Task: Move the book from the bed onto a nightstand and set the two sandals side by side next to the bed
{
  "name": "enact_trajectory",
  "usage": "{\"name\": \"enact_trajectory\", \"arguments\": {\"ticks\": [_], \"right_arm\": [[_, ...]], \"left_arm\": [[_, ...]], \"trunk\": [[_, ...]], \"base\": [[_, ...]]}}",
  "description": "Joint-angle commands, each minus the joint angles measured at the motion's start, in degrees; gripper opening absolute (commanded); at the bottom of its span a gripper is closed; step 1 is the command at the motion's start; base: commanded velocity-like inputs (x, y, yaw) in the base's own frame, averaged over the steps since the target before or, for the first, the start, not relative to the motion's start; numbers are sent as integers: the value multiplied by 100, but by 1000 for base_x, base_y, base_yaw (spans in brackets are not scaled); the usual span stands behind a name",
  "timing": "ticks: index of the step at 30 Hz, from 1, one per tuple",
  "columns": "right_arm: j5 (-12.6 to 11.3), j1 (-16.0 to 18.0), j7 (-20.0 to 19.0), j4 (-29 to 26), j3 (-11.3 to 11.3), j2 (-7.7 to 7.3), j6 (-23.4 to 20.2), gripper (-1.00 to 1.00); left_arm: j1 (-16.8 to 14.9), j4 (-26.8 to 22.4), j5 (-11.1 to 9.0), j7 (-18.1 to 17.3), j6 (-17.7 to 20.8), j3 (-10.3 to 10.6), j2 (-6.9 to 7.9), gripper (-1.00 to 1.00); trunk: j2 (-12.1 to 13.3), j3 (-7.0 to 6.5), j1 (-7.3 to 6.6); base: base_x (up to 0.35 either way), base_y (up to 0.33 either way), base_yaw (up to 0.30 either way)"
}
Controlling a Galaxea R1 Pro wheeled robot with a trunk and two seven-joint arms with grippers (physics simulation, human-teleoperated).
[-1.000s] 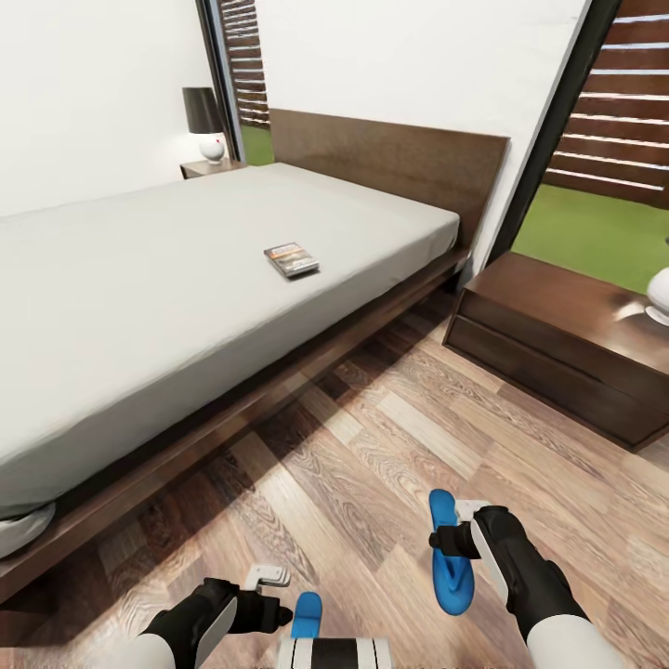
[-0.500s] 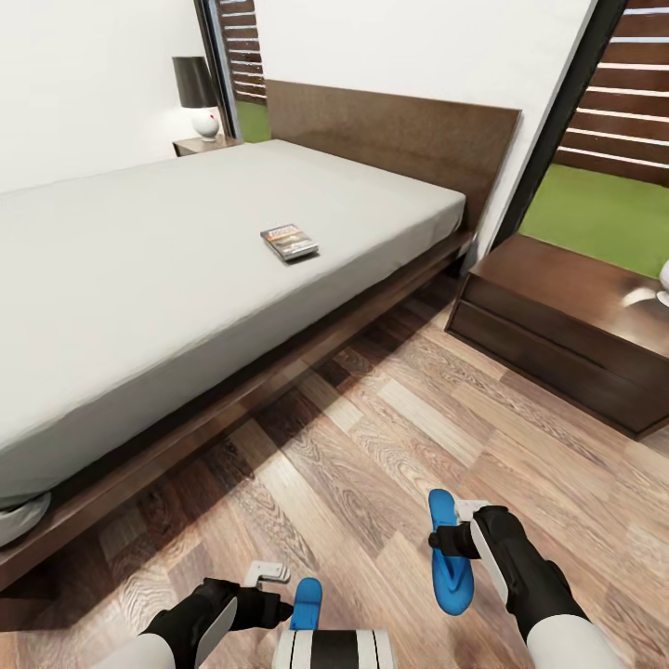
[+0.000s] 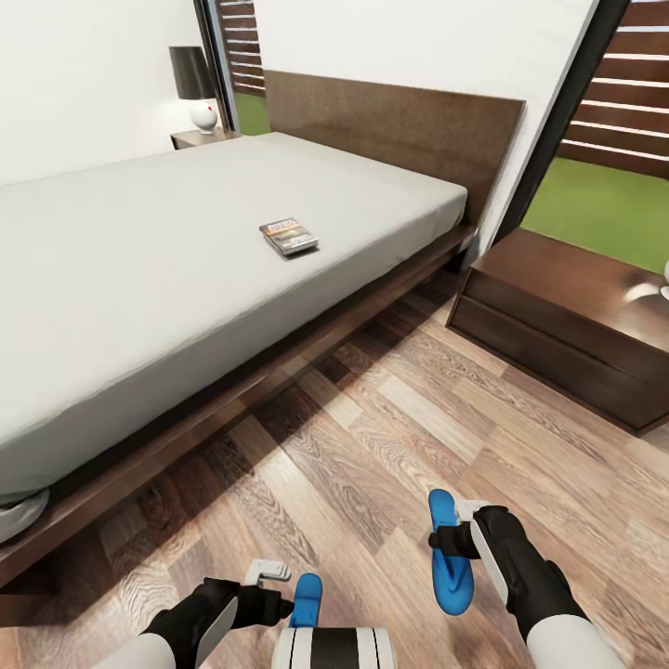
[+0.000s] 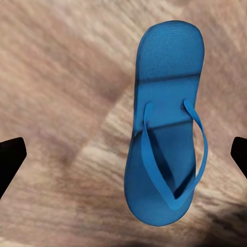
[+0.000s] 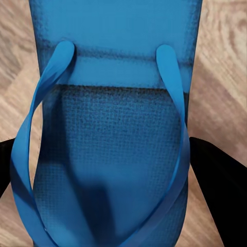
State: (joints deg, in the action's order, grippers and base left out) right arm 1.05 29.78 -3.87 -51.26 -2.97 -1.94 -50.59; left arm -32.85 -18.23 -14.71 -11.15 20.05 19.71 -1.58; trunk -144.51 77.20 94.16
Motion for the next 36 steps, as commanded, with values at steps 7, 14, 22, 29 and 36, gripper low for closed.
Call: {"name": "enact_trajectory", "arguments": {"ticks": [7,14,22,29,36], "right_arm": [[10,1,-26,-6,-9,0,-22,-100],[10,1,-28,-8,-10,0,-22,-100],[3,-20,-89,-1065,-27,-9,-593,-100],[9,-440,-524,-2481,-37,-20,-941,-100],[14,-784,-621,-3189,-44,-25,-941,-100]], "left_arm": [[-2,-17,-59,7,10,33,1,100],[-2,-41,-59,7,4,40,0,100],[-2,-43,-59,7,-68,42,1,100],[-2,-46,-58,6,-91,42,0,100],[-2,-49,-58,7,-97,42,0,100]], "trunk": [[-2,4,-1],[-2,4,-1],[-2,4,-1],[-2,4,-1],[-2,4,-1]], "base": [[0,0,0],[0,0,0],[0,0,0],[0,0,0],[0,0,0]]}}
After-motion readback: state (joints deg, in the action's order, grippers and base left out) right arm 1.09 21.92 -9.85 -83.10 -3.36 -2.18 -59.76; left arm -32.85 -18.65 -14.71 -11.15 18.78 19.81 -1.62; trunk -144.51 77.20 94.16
